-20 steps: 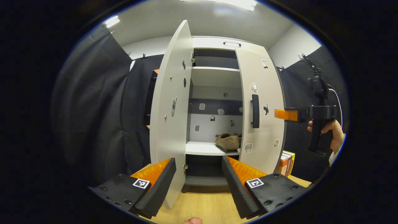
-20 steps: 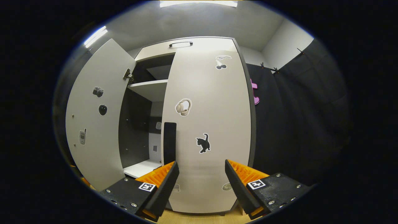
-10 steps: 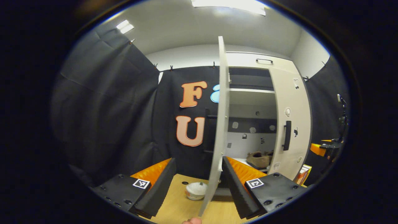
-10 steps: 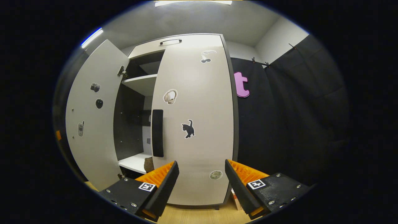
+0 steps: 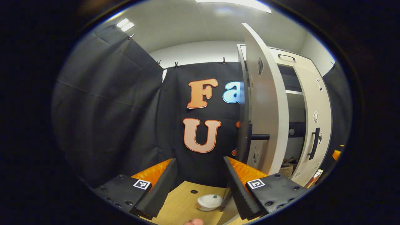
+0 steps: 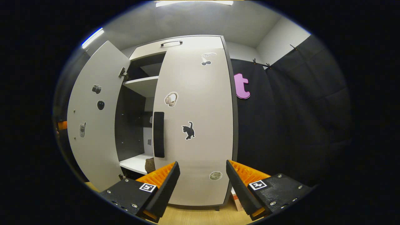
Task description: Grab one shoe with the right hand and put it into the shoe cabinet, grab the other shoe with the left hand and put it into the shoe cabinet; then close the right door with the right hand and the left door with the left hand.
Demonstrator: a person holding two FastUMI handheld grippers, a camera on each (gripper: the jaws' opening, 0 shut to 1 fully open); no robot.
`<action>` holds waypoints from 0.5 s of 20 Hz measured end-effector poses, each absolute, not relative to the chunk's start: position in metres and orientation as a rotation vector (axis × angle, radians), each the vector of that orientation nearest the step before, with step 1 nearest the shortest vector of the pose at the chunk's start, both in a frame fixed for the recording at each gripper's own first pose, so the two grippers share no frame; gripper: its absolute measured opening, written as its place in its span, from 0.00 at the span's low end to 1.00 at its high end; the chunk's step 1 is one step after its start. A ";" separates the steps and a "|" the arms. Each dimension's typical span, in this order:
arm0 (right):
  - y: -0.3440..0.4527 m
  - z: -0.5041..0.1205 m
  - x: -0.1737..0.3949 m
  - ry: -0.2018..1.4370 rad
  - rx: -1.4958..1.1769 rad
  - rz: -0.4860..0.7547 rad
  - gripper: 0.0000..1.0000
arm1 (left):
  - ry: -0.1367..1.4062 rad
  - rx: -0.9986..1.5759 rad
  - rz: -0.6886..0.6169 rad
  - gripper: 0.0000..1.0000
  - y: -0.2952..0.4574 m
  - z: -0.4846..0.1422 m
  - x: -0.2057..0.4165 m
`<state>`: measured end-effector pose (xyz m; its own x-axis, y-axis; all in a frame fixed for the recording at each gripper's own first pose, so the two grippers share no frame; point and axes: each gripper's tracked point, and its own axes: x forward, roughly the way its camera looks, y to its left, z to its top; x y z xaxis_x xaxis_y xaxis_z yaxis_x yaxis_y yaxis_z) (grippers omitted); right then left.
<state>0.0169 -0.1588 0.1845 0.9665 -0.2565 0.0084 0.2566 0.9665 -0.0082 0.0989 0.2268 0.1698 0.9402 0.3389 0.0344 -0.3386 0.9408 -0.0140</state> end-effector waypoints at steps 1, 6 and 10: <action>-0.160 0.187 0.017 -0.009 -0.013 -0.262 0.92 | -0.034 -0.030 0.340 0.96 0.226 0.168 0.101; -0.159 0.197 0.016 -0.031 -0.022 -0.269 0.92 | -0.025 0.025 0.298 0.96 0.207 0.172 0.099; -0.158 0.195 0.015 -0.029 -0.013 -0.269 0.92 | -0.028 0.047 0.264 0.96 0.182 0.172 0.102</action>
